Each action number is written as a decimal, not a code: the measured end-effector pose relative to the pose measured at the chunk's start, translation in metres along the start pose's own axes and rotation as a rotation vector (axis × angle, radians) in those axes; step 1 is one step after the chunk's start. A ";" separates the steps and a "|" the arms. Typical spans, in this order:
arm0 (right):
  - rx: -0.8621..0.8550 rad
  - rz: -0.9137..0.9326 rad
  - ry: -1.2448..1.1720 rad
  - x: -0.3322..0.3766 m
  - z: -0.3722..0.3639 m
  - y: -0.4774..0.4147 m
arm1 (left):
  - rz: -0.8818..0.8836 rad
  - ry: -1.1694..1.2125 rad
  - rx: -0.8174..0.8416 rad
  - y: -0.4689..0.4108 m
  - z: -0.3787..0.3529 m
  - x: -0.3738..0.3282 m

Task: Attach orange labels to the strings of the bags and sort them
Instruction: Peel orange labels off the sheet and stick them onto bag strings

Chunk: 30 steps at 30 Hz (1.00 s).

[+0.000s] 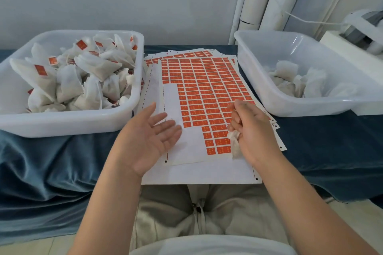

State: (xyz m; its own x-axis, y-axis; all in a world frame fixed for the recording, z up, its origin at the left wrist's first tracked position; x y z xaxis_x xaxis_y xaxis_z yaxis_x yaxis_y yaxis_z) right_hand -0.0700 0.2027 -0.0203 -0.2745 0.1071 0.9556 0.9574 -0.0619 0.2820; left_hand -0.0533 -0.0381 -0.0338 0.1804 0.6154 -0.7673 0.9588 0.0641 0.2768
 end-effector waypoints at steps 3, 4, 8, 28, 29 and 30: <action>-0.014 -0.005 0.015 -0.002 -0.001 -0.001 | -0.122 -0.219 -0.065 0.003 -0.001 -0.002; -0.009 -0.010 0.006 -0.002 0.000 -0.001 | -0.165 -0.269 -0.096 0.002 0.000 -0.004; 0.042 -0.046 -0.057 -0.002 0.005 -0.006 | -0.205 -0.122 -0.076 0.004 -0.001 -0.008; -0.004 0.342 0.536 -0.009 -0.030 0.014 | -0.528 -0.723 0.251 0.013 -0.023 0.019; 0.002 0.352 0.563 -0.010 -0.032 0.014 | -0.551 -0.744 0.262 0.013 -0.024 0.018; 0.001 0.361 0.580 -0.012 -0.033 0.015 | -0.571 -0.760 0.274 0.013 -0.025 0.018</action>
State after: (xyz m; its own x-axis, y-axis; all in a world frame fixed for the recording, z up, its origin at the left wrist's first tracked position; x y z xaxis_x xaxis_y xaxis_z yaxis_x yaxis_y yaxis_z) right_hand -0.0555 0.1673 -0.0244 0.0591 -0.4691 0.8812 0.9980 0.0074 -0.0630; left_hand -0.0431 -0.0062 -0.0295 -0.3239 -0.1252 -0.9378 0.9461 -0.0482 -0.3203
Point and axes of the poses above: each hand's wrist, its own y-axis away from the middle knuckle, its own z-axis out of the back of the hand, x = y × z, the point moved 4 cm from there along -y, towards the middle knuckle, and after that the axes turned 13 degrees about -z, right-handed, at the moved point
